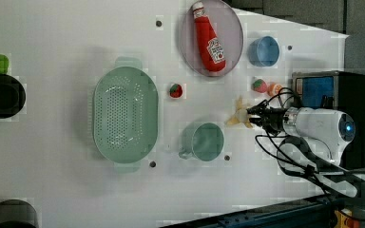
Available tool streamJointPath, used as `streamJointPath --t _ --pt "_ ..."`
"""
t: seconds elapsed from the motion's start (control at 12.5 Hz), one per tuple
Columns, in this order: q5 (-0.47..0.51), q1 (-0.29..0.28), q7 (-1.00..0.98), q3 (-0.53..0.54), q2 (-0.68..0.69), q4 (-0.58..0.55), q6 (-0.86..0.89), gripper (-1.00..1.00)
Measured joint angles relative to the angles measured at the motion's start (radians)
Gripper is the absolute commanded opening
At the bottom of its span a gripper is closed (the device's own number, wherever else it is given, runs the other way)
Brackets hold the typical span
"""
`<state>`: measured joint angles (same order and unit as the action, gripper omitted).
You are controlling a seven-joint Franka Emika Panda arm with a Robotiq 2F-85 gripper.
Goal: Pick banana from table and place on oven.
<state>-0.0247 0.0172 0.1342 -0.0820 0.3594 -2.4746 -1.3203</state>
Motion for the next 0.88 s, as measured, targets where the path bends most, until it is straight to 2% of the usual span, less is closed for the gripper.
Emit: streamJointPath --t 0.24,0.48,0.64,0.88 --pt "-0.002 0.002 0.008 0.004 -0.070 -0.010 0.095 -0.48" --pt "0.000 -0.012 0.008 0.021 -0.286 -0.002 0.382 -0.48" --pt "-0.011 -0.021 0.008 0.025 -0.436 0.088 0.602 -0.48" --pt "-0.019 -0.020 0.009 0.034 -0.601 0.279 0.829 -0.48"
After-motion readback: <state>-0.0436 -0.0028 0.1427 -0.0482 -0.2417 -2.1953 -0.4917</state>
